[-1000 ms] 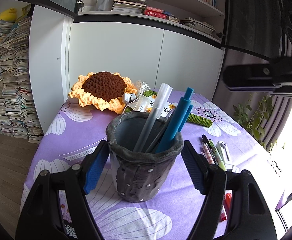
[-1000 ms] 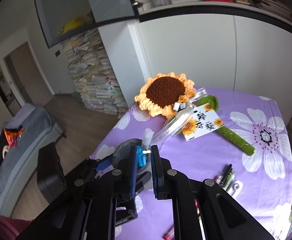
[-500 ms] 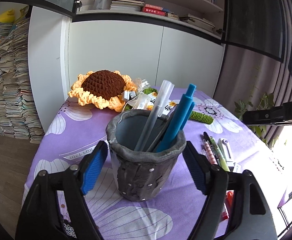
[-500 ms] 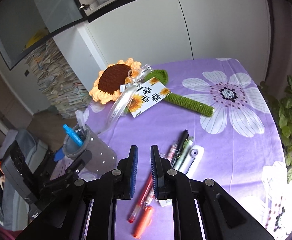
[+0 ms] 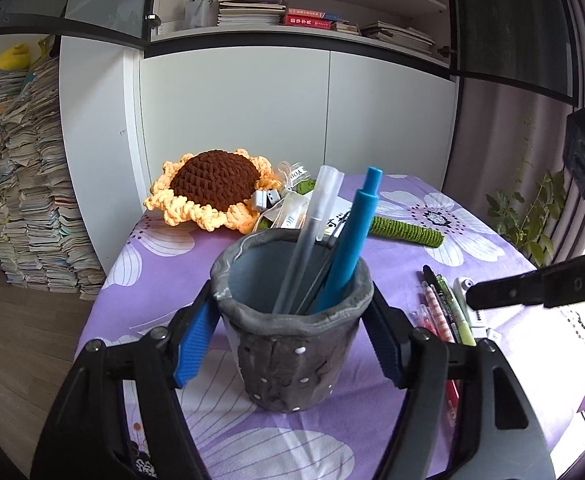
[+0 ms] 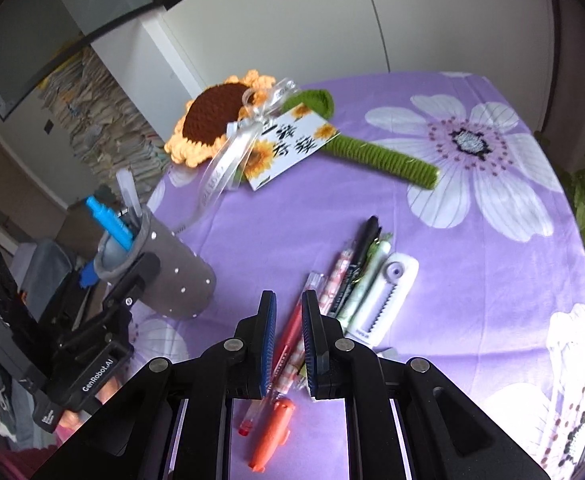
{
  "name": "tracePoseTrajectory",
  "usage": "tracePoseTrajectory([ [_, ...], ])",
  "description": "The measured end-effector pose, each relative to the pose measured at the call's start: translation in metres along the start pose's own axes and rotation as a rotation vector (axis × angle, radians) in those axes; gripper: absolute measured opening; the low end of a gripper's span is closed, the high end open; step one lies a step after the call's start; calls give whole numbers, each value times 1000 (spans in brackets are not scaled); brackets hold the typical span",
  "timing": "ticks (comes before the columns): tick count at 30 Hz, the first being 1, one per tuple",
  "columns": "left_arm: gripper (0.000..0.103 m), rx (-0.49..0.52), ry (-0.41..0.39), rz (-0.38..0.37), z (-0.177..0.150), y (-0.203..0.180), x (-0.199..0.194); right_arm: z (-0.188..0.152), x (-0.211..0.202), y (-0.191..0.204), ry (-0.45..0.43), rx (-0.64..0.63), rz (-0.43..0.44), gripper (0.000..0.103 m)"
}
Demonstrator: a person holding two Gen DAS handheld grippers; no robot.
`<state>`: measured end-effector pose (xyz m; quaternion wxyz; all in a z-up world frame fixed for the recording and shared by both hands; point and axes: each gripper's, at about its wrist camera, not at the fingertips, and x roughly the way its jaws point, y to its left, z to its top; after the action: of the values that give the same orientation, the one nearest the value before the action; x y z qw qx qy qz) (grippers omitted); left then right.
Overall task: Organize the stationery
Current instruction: 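Move the right gripper back over the remaining pens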
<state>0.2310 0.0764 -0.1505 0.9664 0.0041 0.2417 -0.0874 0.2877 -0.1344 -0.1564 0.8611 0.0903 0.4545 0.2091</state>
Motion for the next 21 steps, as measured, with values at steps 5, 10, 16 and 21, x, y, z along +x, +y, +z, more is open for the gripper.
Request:
tracePoseTrajectory([
  [5,68,5,-28,26,9,-1,2,5,22,9,49,-29,3,11],
  [10,68,11,-15,52,11,-1,15,11,42,12,91,-51,-63,12],
  [16,71,55,-3,92,5,-8,18,12,49,11,96,-56,-103,46],
  [21,71,29,12,73,5,-2,20,13,49,10,98,-49,-109,48],
])
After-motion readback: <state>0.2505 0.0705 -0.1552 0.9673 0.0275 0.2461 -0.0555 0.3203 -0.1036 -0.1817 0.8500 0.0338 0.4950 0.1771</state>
